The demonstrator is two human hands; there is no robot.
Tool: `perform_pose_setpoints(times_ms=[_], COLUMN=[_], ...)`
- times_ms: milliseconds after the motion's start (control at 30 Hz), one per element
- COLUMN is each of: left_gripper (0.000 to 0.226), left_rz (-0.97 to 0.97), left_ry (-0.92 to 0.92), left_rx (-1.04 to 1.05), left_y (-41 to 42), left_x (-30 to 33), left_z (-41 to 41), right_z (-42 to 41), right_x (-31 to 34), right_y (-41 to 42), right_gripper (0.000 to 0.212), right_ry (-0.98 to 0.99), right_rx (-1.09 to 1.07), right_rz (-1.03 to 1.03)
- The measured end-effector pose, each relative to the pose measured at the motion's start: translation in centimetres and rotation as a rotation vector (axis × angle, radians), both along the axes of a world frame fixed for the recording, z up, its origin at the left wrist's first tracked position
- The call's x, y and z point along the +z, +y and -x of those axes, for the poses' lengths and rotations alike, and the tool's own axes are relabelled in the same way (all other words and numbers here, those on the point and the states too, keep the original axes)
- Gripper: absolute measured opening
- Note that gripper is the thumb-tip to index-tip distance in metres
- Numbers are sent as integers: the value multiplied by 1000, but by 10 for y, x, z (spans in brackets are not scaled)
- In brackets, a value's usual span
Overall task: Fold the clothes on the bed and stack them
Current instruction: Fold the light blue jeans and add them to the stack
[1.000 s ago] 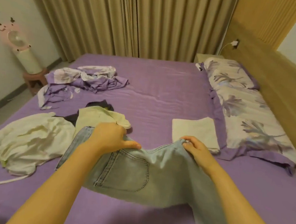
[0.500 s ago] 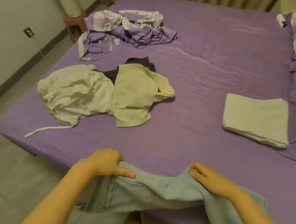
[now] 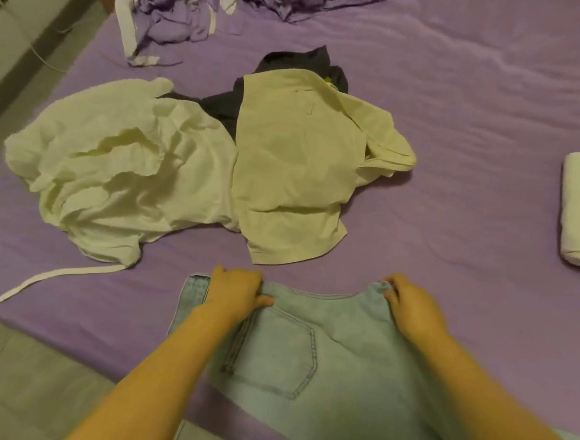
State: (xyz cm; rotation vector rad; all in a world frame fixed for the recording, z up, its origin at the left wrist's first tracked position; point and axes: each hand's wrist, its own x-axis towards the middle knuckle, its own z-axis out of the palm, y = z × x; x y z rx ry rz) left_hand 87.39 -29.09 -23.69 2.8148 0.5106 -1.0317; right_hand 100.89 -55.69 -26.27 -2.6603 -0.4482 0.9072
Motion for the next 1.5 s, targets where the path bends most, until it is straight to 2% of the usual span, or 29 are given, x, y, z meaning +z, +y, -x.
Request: perform_pose_setpoints(times_ms=[67, 167, 233, 300, 367, 433, 567, 700, 800, 933, 967, 1033, 1133, 1200, 1300, 1333, 1400, 1500], left_gripper=[39, 37, 43, 52, 65, 76, 69, 67, 50, 24, 23, 38, 44, 41, 44, 44, 41, 39], left_rz=[-75, -238, -180, -10, 135, 179, 146, 148, 147, 213, 248, 357, 498, 484, 460, 469, 478, 475], left_ry=[-35, -334, -568, -657, -605, -469, -384, -282, -327, -511, -523, -481, -346, -169, -82, -69, -54, -52], left_rx=[-5, -52, -67, -201, -347, -404, -365, -385, -349, -407, -440, -469, -481, -516, -553, -545, -519, -440], left_y=[4, -2, -24, -63, -107, -139, -165, -167, -181, -218, -234, -267, -318, -345, -373, -380, -388, -389], left_x=[-10, -27, -33, -37, -47, -52, -65, -65, -54, -43, -40, -33, -28, -26, -27, -27, -28, -30], left_z=[-5, -9, -12, -17, -21, -28, -33, -38, -49, -84, -95, -114, -129, -134, -134, -132, -130, -130], right_z=[-7, -15, -19, -21, -23, -21, -23, -28, -25, -19, -18, -14, -9, -2, 16, 23, 37, 53], right_x=[-6, -12, -17, -21, -20, -18, -15, -15, -18, -23, -23, -21, -14, -6, 8, 11, 15, 15], right_y=[6, 16, 18, 15, 7, -6, -49, -105, -146, -181, -188, -206, -244, -270, -308, -319, -335, -346], right_gripper=[22, 21, 22, 21, 22, 27, 33, 22, 22, 37, 36, 37, 57, 81, 110, 109, 91, 67], right_ry=[-74, -139, -147, -125, -76, -24, 45, 191, 196, 88, 54, 5, 6, 24, 12, -1, -49, -130], right_rx=[-19, -61, -53, -64, -107, -95, -48, 5, 64, 154, 156, 117, 39, 10, -13, -11, -60, -230], right_rz=[-34, -106, -102, -88, -106, -105, -48, 0, 37, 79, 78, 57, 57, 81, 117, 126, 83, -88])
